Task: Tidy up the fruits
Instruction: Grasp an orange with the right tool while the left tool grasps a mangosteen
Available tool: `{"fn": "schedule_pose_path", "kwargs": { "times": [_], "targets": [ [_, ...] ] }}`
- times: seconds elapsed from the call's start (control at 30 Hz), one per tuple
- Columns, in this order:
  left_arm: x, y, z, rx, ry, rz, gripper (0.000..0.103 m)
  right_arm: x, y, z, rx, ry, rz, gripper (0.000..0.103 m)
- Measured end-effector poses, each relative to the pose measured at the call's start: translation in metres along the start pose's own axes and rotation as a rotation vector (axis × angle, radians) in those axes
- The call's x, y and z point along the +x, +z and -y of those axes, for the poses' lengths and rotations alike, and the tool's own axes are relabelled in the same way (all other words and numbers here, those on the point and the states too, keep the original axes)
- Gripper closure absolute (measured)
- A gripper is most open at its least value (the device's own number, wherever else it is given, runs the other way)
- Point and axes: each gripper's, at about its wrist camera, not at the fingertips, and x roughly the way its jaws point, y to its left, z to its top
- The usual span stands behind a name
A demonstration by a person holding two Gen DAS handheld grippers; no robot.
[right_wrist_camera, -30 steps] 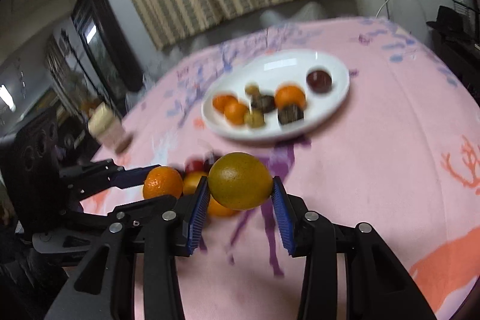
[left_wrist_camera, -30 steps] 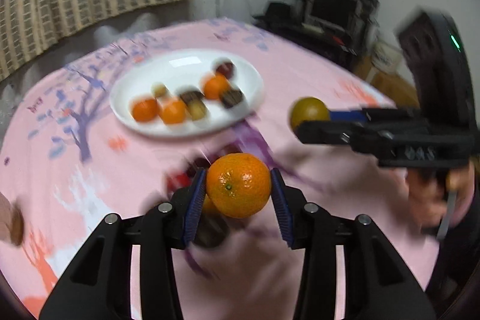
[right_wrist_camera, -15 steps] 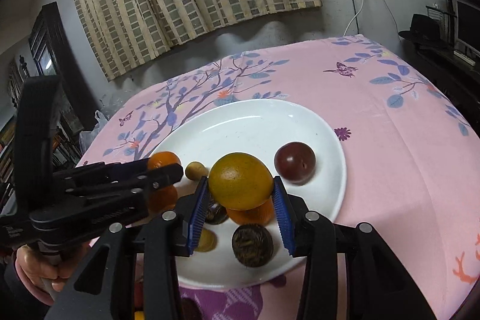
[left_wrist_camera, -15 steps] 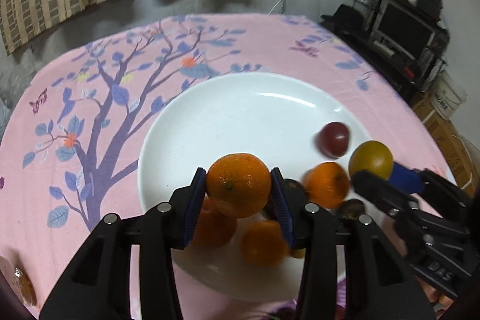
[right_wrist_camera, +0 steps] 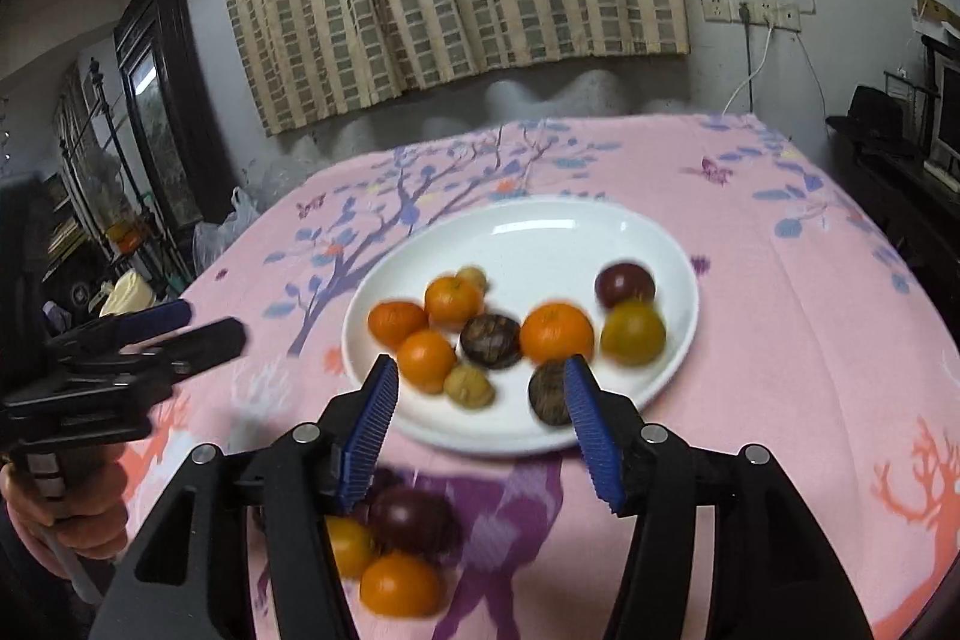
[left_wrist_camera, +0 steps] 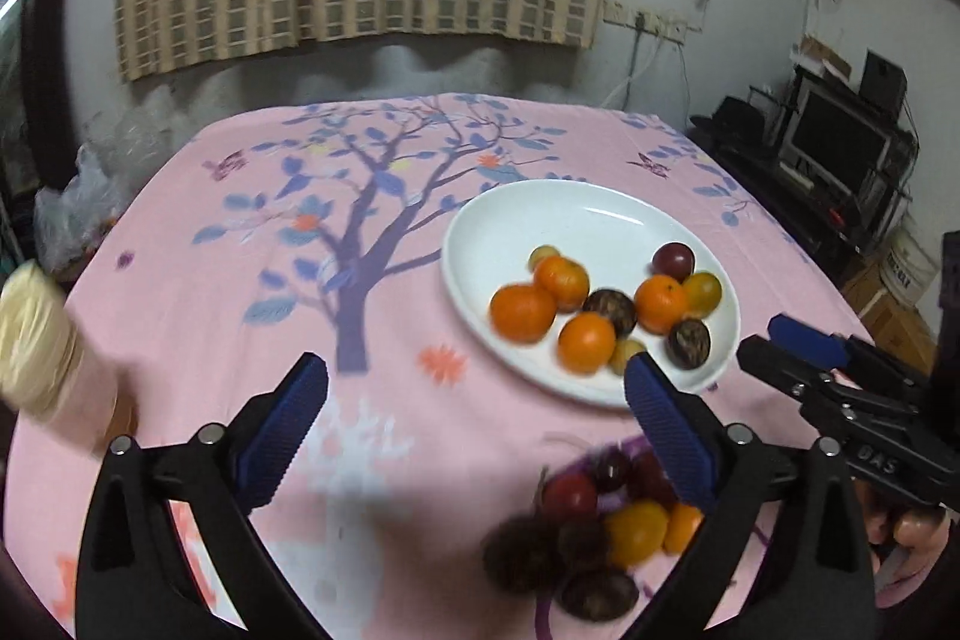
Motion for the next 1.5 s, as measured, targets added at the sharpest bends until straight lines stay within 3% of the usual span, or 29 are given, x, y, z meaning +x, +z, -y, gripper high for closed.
{"fn": "schedule_pose_path", "kwargs": {
  "times": [0.13, 0.23, 0.4, 0.7, 1.27, 1.37, 1.43, 1.5],
  "targets": [
    [-0.009, -0.037, -0.011, -0.038, 0.03, -0.042, 0.005, 0.002, -0.016, -0.011, -0.036, 0.019, -0.093, 0.045],
    [-0.008, -0.047, -0.02, -0.068, 0.017, -0.095, 0.005, 0.002, -0.027, -0.023, -0.083, 0.044, -0.15, 0.045],
    [-0.01, -0.05, -0.035, -0.143, 0.016, -0.11, 0.005, 0.003, -0.048, -0.035, -0.152, 0.072, -0.239, 0.045],
    [-0.009, -0.053, -0.032, -0.127, 0.026, -0.124, 0.005, 0.011, -0.057, -0.043, -0.194, 0.072, -0.298, 0.045],
    [-0.012, -0.054, -0.027, -0.101, 0.031, -0.123, 0.005, 0.022, -0.065, -0.048, -0.244, 0.036, -0.318, 0.056],
    [-0.013, -0.055, -0.027, -0.099, 0.036, -0.125, 0.005, 0.02, -0.064, -0.046, -0.242, 0.027, -0.302, 0.065],
    [-0.014, -0.056, -0.027, -0.092, 0.022, -0.134, 0.005, 0.019, -0.06, -0.04, -0.207, 0.037, -0.299, 0.065],
    [-0.014, -0.059, -0.024, -0.066, -0.04, -0.162, 0.005, 0.015, -0.053, -0.031, -0.151, 0.053, -0.281, 0.065]
  ]
}}
